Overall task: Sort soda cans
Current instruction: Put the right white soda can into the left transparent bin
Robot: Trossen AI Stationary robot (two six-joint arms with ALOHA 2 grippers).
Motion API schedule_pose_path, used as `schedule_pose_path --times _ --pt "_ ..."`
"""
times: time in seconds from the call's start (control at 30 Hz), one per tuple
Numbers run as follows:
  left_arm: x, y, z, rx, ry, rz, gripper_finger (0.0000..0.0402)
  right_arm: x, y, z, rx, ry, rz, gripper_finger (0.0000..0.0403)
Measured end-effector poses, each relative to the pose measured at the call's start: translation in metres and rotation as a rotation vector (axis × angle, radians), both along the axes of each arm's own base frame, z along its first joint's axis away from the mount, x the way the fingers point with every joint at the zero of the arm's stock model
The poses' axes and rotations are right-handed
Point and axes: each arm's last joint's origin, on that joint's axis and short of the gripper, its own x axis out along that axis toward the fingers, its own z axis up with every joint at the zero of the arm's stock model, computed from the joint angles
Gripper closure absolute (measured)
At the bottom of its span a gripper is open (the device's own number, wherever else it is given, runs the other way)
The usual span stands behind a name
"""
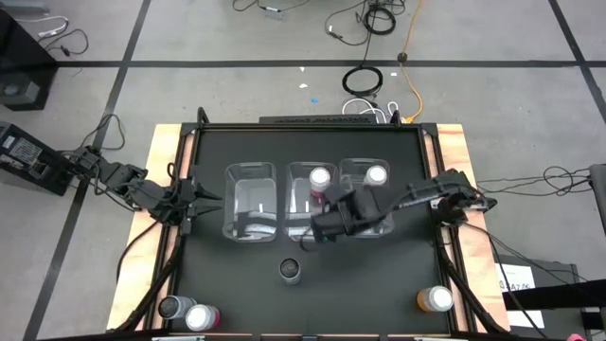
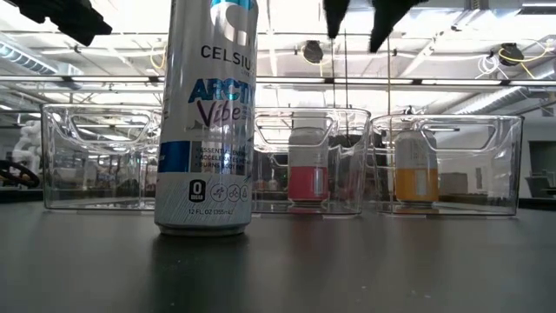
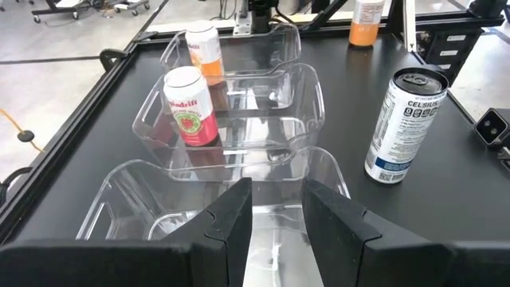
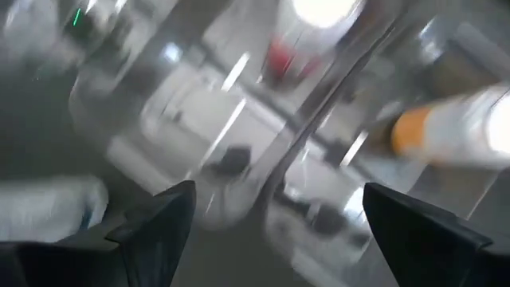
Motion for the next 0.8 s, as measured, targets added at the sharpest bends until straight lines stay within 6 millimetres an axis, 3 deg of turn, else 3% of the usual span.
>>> schedule_pose_path --times 0.3,0.8 --pt "0.0 0.0 0.0 -0.001 0.0 0.0 0.0281 -0.022 0.06 -0.011 0.26 0.13 0.154 0.005" --pt "0.0 0.001 0.0 -0.1 -0.005 0.069 0.0281 -0.077 0.155 -0.036 0.248 0.122 0.225 0.005"
